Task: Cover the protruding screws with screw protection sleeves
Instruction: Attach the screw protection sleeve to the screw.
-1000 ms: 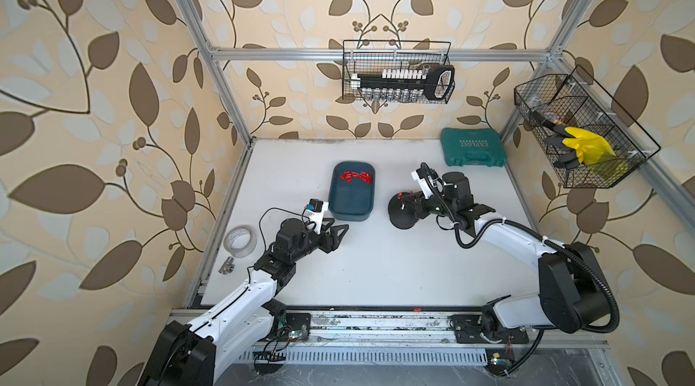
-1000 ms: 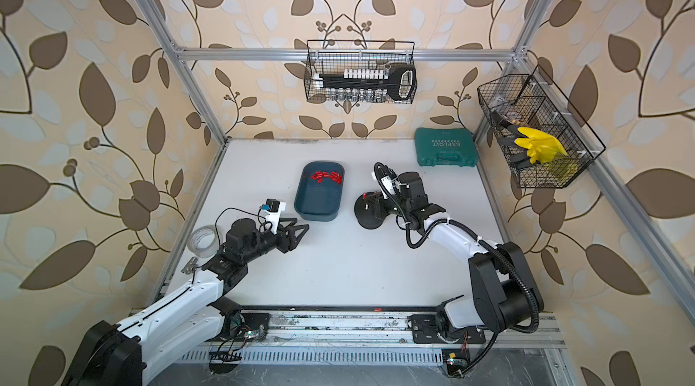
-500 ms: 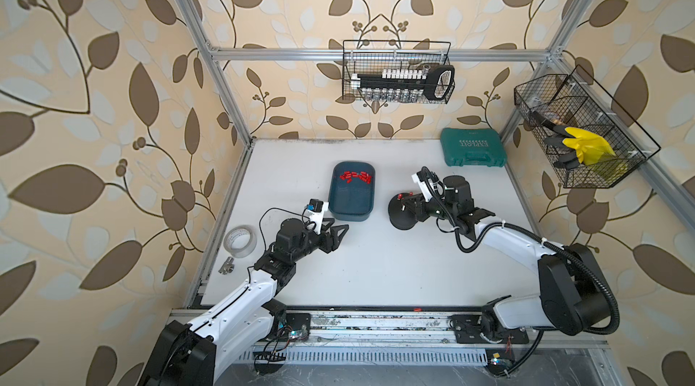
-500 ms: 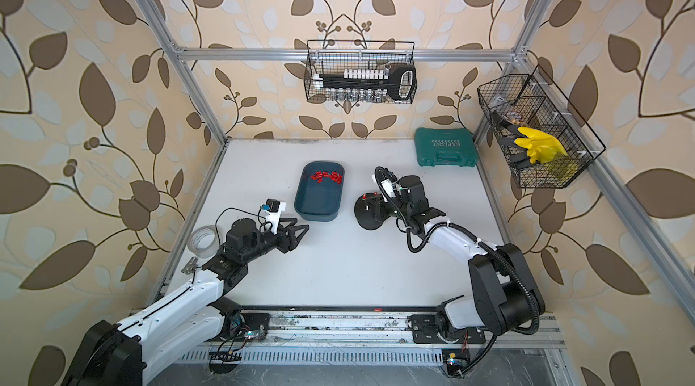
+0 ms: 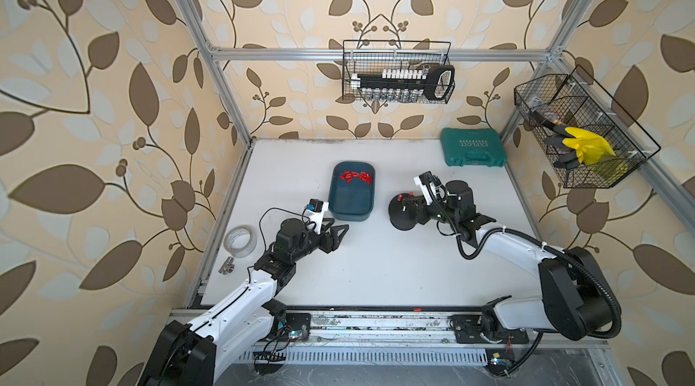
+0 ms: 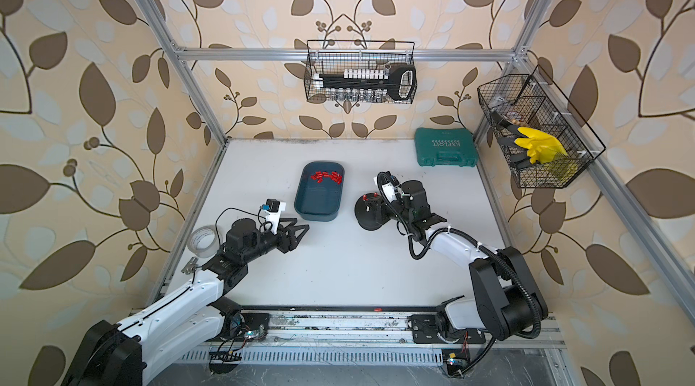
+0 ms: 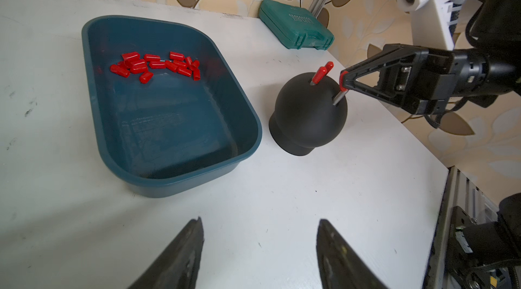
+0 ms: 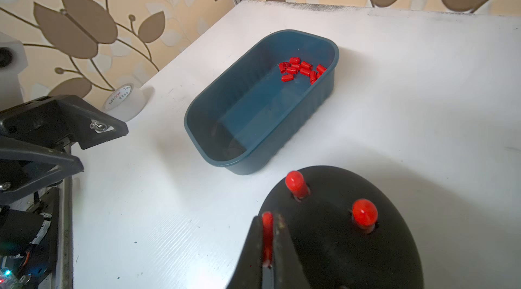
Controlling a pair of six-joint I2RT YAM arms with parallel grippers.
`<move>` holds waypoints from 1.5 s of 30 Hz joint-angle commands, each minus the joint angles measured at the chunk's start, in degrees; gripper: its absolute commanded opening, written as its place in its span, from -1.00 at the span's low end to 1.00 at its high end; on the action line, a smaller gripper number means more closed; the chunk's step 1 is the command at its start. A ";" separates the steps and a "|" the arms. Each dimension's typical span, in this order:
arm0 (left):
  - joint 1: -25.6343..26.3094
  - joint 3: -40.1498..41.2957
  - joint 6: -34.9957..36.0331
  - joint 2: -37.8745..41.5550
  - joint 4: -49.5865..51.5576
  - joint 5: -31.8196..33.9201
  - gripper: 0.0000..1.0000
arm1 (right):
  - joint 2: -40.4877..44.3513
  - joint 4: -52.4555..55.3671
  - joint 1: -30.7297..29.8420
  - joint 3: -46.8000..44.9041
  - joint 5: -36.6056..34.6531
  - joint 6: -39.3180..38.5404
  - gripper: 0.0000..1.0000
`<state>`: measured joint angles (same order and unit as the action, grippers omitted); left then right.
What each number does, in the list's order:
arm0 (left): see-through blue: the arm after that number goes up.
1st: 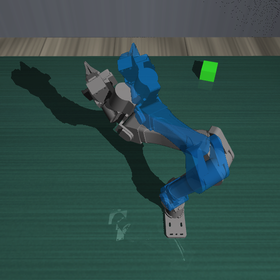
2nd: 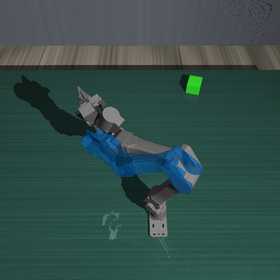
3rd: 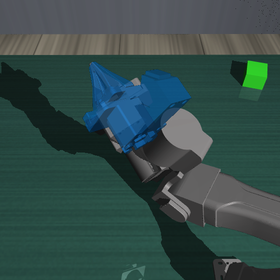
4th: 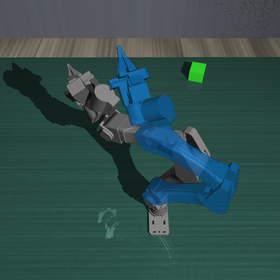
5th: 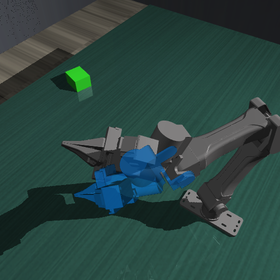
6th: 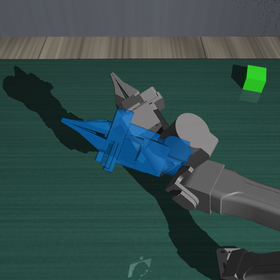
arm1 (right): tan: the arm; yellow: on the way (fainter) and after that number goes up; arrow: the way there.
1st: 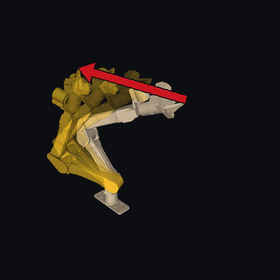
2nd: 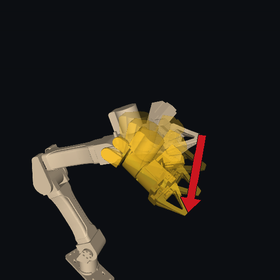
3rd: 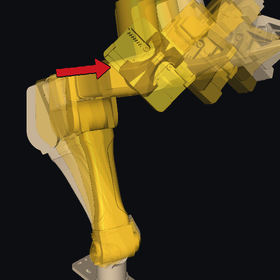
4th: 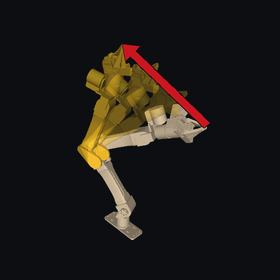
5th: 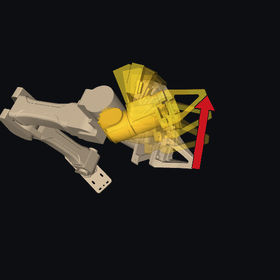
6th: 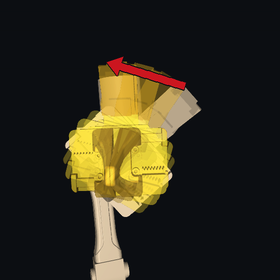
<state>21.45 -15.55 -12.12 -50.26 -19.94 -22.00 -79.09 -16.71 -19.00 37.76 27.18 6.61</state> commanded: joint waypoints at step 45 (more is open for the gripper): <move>0.56 -2.14 0.62 -3.38 -0.28 2.00 0.33 | 12.45 28.66 3.68 10.39 -11.38 20.28 0.25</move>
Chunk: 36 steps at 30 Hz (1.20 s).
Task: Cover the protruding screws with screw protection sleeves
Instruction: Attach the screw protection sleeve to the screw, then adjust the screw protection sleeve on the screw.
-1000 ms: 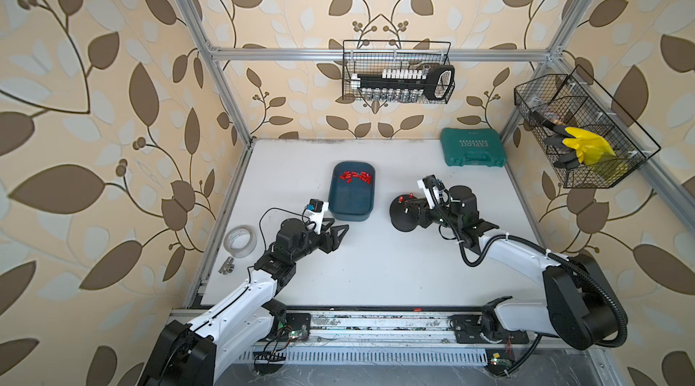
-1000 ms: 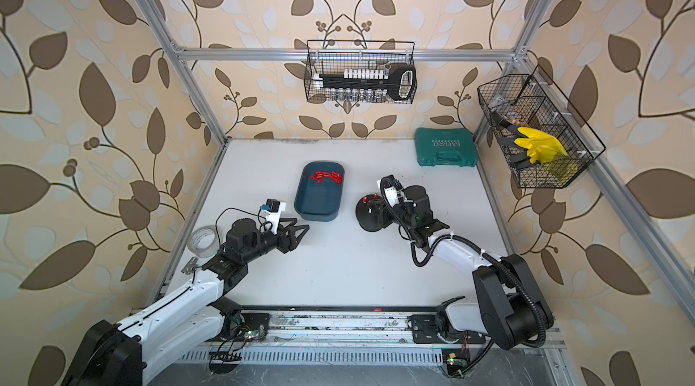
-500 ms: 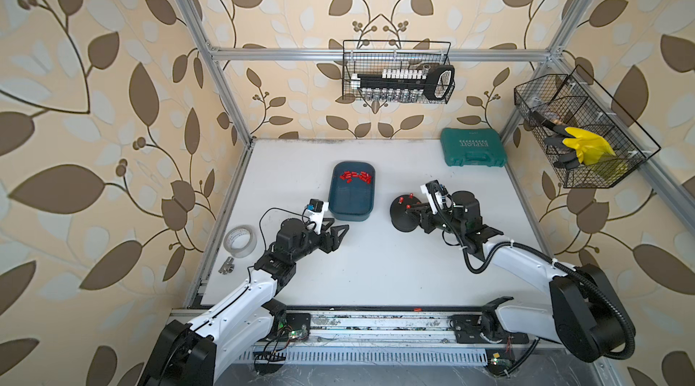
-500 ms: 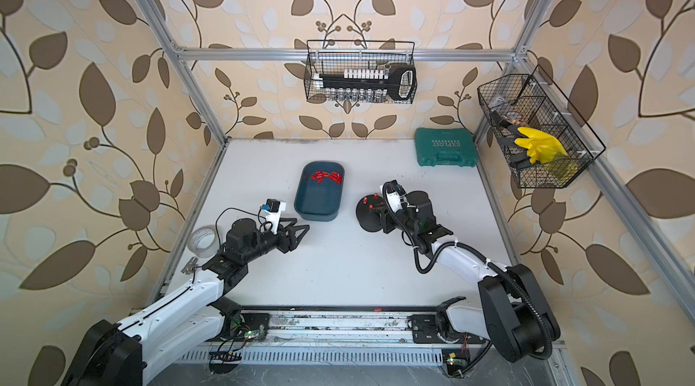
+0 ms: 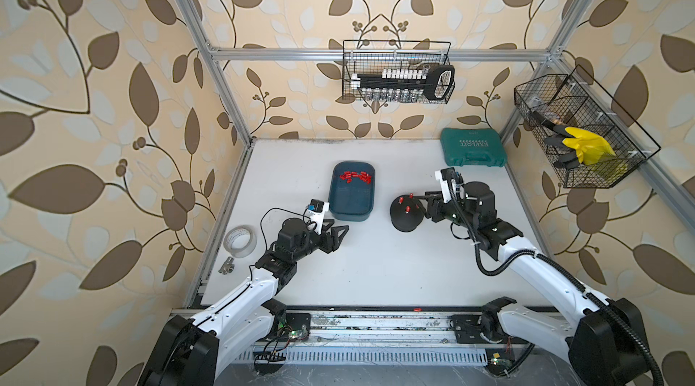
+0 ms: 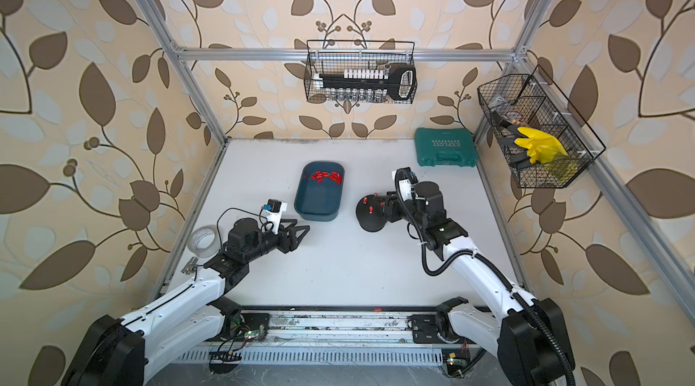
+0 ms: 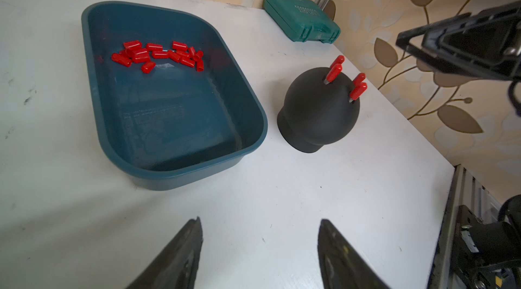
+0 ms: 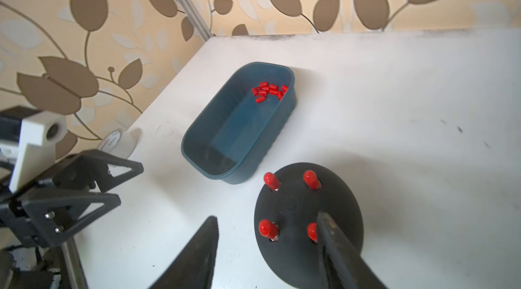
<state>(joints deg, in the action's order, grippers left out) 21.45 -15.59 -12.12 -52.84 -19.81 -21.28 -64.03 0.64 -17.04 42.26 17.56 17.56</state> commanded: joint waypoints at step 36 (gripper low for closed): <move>2.89 -3.70 3.07 -1.04 2.02 6.45 0.39 | -16.08 31.33 3.31 18.13 7.35 17.80 0.99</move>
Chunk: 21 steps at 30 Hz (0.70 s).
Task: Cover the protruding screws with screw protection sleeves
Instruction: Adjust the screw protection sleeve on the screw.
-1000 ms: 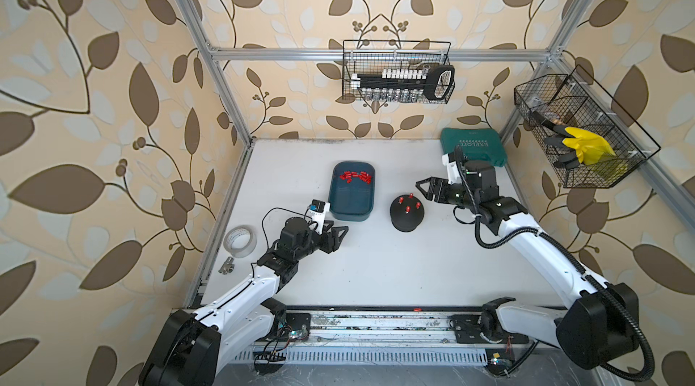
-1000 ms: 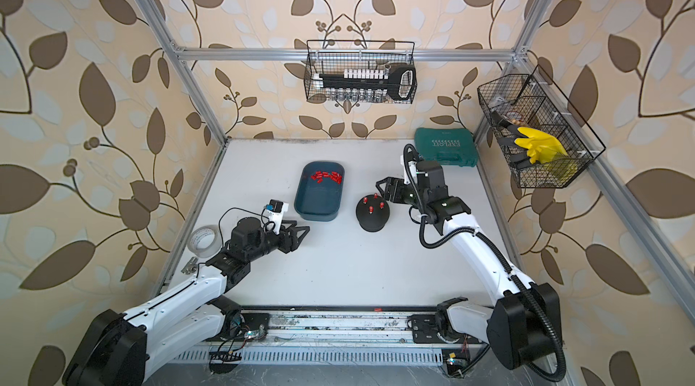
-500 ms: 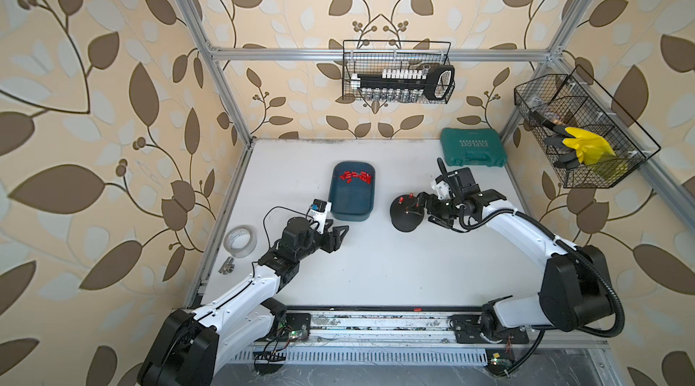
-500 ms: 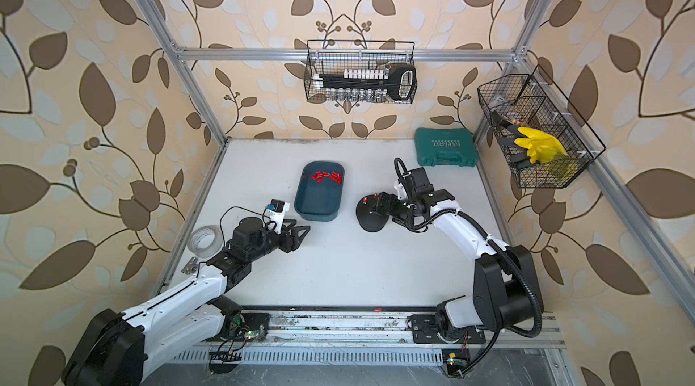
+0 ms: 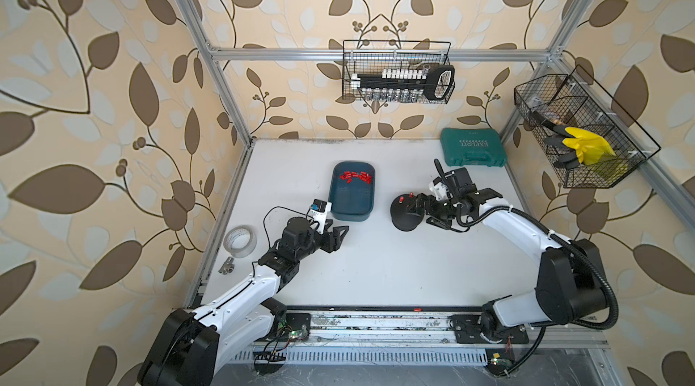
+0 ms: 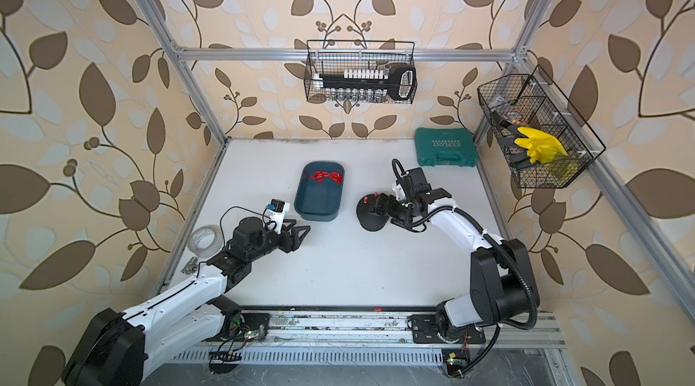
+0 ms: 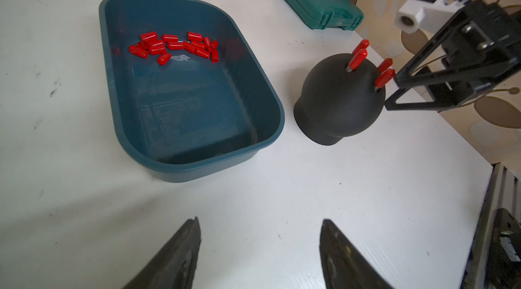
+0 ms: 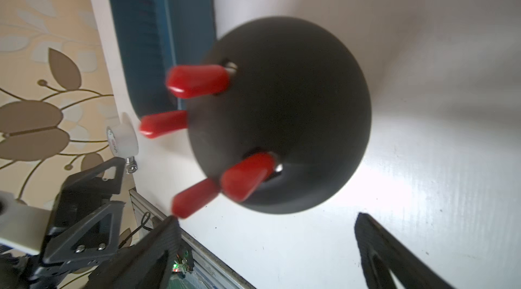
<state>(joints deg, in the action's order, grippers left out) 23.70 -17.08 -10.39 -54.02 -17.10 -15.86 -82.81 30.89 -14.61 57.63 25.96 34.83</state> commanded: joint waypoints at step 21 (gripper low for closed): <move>0.65 -2.96 1.88 -1.21 -1.52 1.32 0.43 | -9.78 -6.22 1.09 5.51 -0.15 1.82 0.99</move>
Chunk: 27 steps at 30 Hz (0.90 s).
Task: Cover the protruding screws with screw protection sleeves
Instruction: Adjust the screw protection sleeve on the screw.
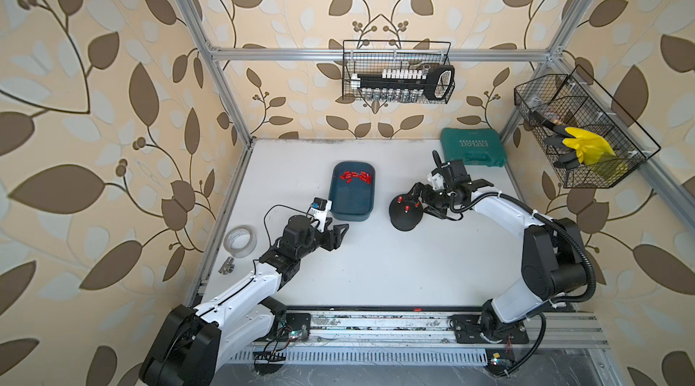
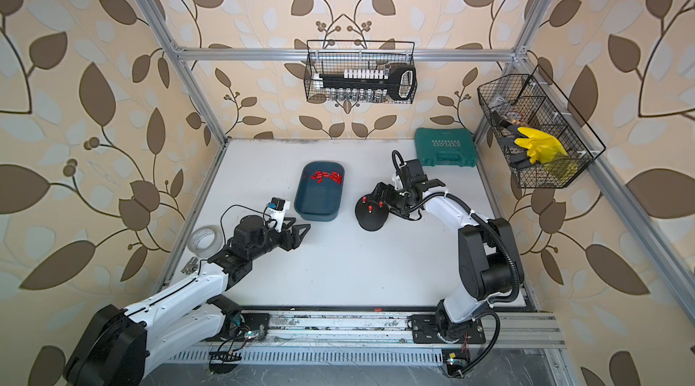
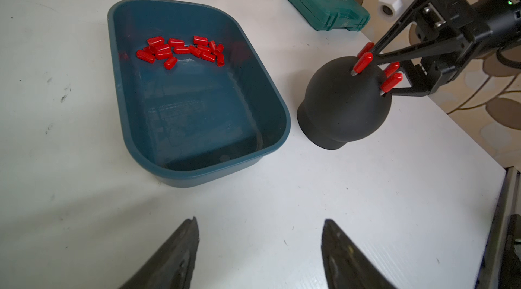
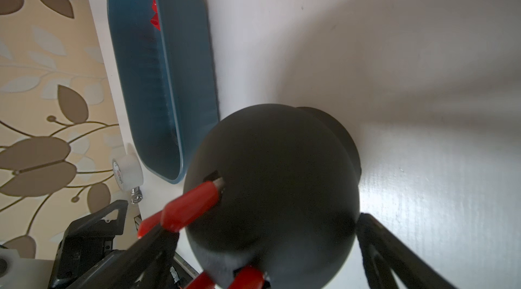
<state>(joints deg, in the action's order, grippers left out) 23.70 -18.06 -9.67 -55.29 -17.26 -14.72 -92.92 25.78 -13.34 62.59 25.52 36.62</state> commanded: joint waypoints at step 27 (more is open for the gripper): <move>0.64 -2.19 1.91 -0.09 -1.10 0.33 0.45 | -4.63 3.84 -3.06 5.26 -5.89 -5.66 0.99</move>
<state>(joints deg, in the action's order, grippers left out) 23.70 -18.15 -8.95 -55.48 -17.26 -14.68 -95.98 27.77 -15.73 67.55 20.58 32.29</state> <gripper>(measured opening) 0.724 0.996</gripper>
